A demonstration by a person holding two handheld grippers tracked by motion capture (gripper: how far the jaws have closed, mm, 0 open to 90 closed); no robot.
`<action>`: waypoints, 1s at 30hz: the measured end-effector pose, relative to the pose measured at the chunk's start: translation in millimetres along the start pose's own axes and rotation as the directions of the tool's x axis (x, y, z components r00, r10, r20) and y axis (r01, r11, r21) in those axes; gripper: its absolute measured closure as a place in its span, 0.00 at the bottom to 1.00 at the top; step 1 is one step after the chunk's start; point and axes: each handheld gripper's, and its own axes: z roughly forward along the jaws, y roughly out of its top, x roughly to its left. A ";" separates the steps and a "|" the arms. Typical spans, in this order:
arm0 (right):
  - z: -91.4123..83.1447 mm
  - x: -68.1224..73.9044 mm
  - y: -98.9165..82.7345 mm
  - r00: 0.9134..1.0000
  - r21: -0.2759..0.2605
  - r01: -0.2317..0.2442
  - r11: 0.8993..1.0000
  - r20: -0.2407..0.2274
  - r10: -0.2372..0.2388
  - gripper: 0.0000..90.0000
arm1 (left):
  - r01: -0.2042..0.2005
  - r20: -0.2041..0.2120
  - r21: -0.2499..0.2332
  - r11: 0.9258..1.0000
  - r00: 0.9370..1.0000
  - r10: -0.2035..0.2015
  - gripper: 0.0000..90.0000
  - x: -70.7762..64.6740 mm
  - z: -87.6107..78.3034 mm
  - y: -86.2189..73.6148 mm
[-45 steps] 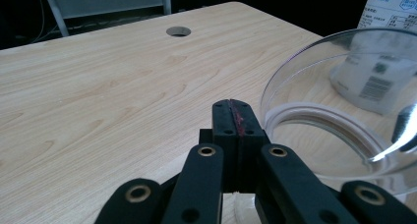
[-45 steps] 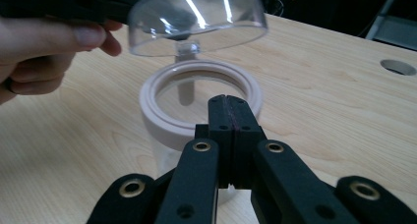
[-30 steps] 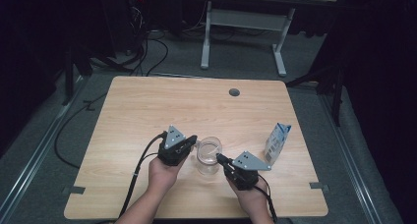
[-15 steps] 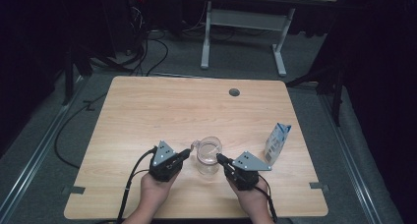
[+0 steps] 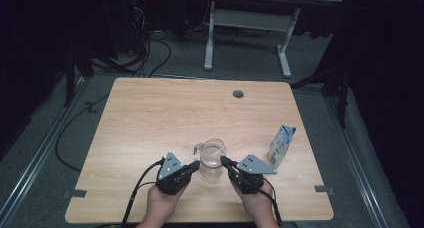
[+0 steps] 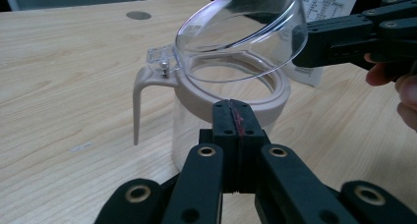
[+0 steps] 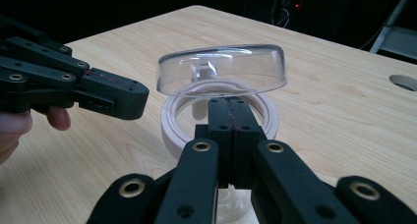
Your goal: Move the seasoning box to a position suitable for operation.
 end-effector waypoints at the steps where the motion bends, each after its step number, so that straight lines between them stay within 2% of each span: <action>1: -0.5 0.3 0.3 1.000 0.001 0.001 1.000 0.001 -0.001 1.00 | -0.001 0.003 0.000 1.000 1.000 0.001 1.00 -0.8 -0.1 0.3; 16: -1.8 1.0 1.9 1.000 -0.008 0.004 1.000 -0.004 -0.004 1.00 | -0.020 0.038 -0.001 1.000 0.999 0.020 1.00 -14.3 7.6 8.7; 30: 0.7 -3.6 -3.1 1.000 0.007 -0.013 1.000 -0.003 0.013 1.00 | -0.030 0.046 0.002 1.000 0.998 0.030 1.00 -18.0 12.5 13.2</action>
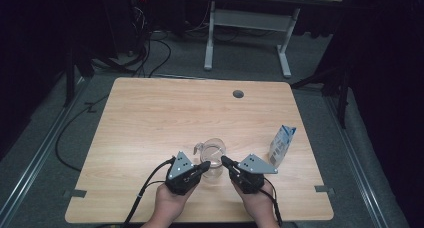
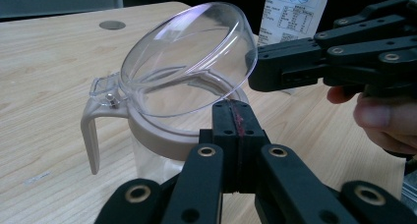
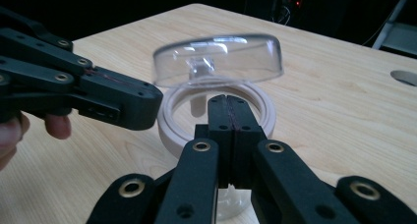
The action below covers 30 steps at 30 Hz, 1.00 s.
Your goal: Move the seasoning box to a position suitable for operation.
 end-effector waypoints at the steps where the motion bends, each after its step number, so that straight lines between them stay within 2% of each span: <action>1: 0.6 -0.6 -0.9 1.000 0.003 -0.003 1.000 0.000 0.003 1.00 | 0.000 0.000 0.000 1.000 1.000 0.000 1.00 -0.1 0.1 0.1; 12: 4.6 -4.5 -6.5 1.000 0.018 -0.018 1.000 0.006 0.018 1.00 | 0.000 0.002 -0.008 1.000 1.000 0.000 1.00 0.0 -0.4 1.3; 17: 4.5 -4.8 -7.0 1.000 0.016 -0.010 1.000 0.002 0.010 1.00 | 0.002 0.001 -0.018 1.000 1.000 -0.002 1.00 0.1 -1.1 2.4; 24: 4.5 -4.6 -7.5 1.000 0.013 -0.005 1.000 0.003 0.004 1.00 | 0.003 -0.008 -0.031 1.000 1.000 -0.003 1.00 3.3 -4.3 5.6; 30: 4.5 -4.4 -7.6 1.000 0.012 -0.002 1.000 0.004 0.002 1.00 | 0.020 -0.022 -0.050 0.999 1.000 -0.021 1.00 9.2 -8.5 8.5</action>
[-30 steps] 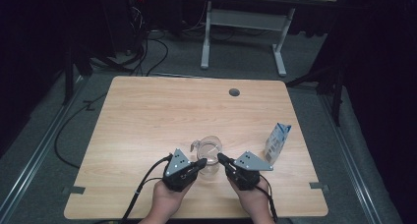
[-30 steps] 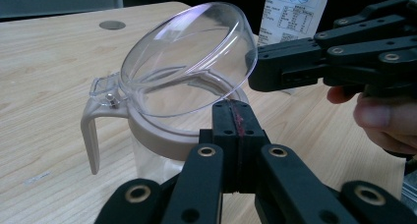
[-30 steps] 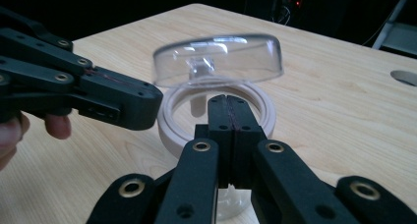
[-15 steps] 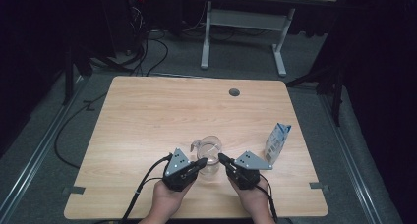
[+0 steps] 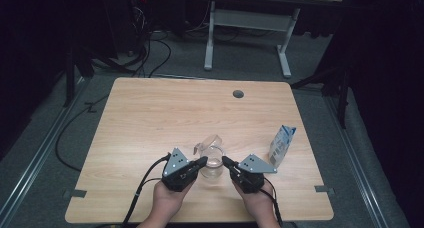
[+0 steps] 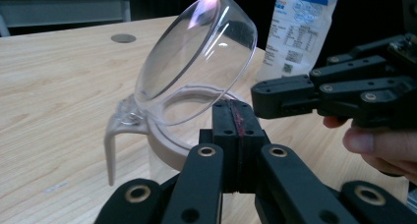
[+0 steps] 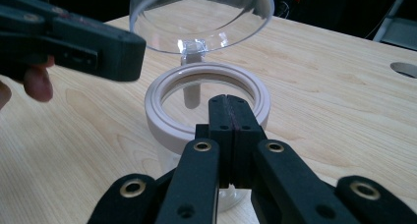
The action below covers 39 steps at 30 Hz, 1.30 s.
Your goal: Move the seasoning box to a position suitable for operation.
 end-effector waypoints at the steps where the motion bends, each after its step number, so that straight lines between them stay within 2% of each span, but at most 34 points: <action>1: 0.0 0.0 0.0 1.000 0.000 0.000 1.000 0.000 0.000 1.00 | 0.004 -0.002 -0.004 1.000 1.000 -0.004 1.00 1.1 -0.7 0.5; 11: 0.0 -0.1 -0.1 1.000 0.000 0.000 1.000 -0.001 0.000 1.00 | 0.016 -0.039 -0.027 1.000 0.999 -0.017 1.00 11.3 -5.7 3.1; 17: -0.1 -0.1 -0.1 1.000 -0.001 0.001 1.000 -0.001 -0.001 1.00 | 0.031 -0.051 -0.036 0.999 0.998 -0.033 1.00 17.7 -9.8 3.2; 25: -0.1 0.2 -0.2 1.000 -0.001 0.003 1.000 0.001 -0.003 1.00 | 0.030 -0.057 -0.040 0.999 0.998 -0.032 1.00 20.3 -13.3 2.3; 33: -0.5 1.0 0.3 1.000 0.005 0.005 1.000 0.001 -0.005 0.99 | 0.028 -0.083 0.005 1.000 0.996 -0.028 1.00 31.9 -20.2 -13.8; 37: -1.3 0.0 0.0 1.000 0.005 0.007 1.000 0.013 -0.007 0.96 | 0.046 -0.106 0.034 0.998 0.993 -0.042 1.00 43.5 -26.5 -26.4; 39: -2.2 -1.1 -0.3 1.000 0.005 0.000 1.000 0.020 0.000 0.95 | 0.041 -0.118 0.054 0.998 0.992 -0.034 1.00 49.2 -30.6 -32.8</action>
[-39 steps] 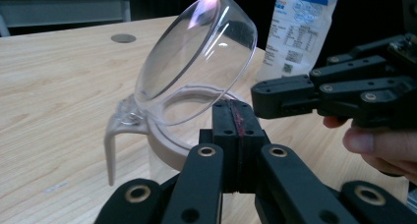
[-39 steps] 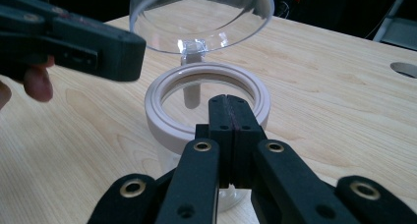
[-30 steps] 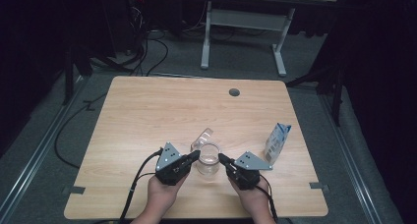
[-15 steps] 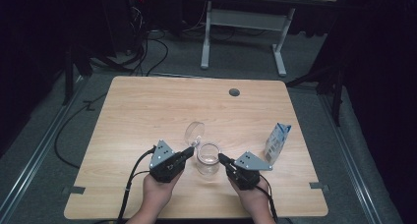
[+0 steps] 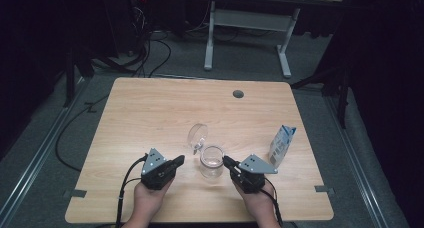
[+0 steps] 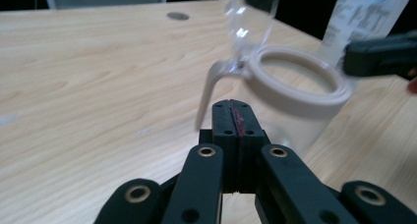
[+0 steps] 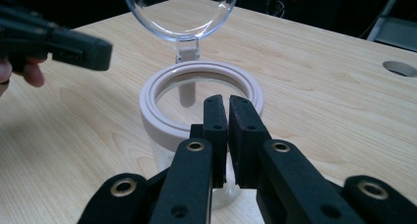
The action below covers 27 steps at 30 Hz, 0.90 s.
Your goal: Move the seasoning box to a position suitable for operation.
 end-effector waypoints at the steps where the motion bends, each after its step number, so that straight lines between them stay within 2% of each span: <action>1: -0.3 -0.8 -0.2 1.000 -0.003 -0.001 1.000 0.002 0.001 0.95 | -0.006 -0.008 0.013 1.000 1.000 0.007 1.00 3.7 -1.6 -3.1; 3: -1.9 -3.1 -1.0 1.000 -0.005 -0.006 1.000 0.011 0.006 0.94 | -0.006 -0.015 0.032 0.999 1.000 0.007 1.00 11.7 -6.7 -9.2; 9: -5.1 -13.0 -7.7 0.998 0.008 -0.024 1.000 0.060 0.023 0.94 | -0.035 -0.028 0.042 0.998 0.999 0.037 0.97 22.6 -18.7 -28.1; 10: -5.6 -14.8 -9.6 0.997 0.015 -0.025 1.000 0.070 0.024 0.93 | -0.039 -0.023 0.058 0.998 0.999 0.041 0.97 24.3 -19.5 -28.9; 11: -6.3 -16.8 -11.8 0.996 0.023 -0.027 0.999 0.083 0.026 0.93 | -0.063 -0.024 0.072 0.995 0.998 0.065 0.96 25.8 -21.0 -27.3; 13: -9.2 -21.0 -16.9 0.994 0.039 -0.039 0.998 0.107 0.034 0.92 | -0.080 -0.039 0.061 0.995 0.996 0.082 0.94 28.2 -25.0 -24.8; 15: -15.2 -24.9 -21.5 0.991 0.042 -0.058 0.997 0.126 0.052 0.91 | -0.072 -0.050 0.063 0.995 0.996 0.075 0.93 32.3 -27.3 -24.5; 18: -26.1 -29.3 -25.6 0.986 0.042 -0.054 0.998 0.159 0.047 0.89 | -0.045 -0.055 0.083 0.996 0.997 0.050 0.91 36.9 -25.1 -27.4; 23: -46.9 -37.6 -34.6 0.981 0.029 -0.059 0.998 0.188 0.053 0.88 | -0.042 -0.072 0.099 0.994 0.996 0.049 0.86 35.1 -21.7 -28.4; 27: -59.2 -43.0 -49.1 0.975 0.048 -0.075 0.996 0.212 0.064 0.86 | -0.055 -0.090 0.103 0.993 0.994 0.065 0.84 32.0 -22.9 -29.5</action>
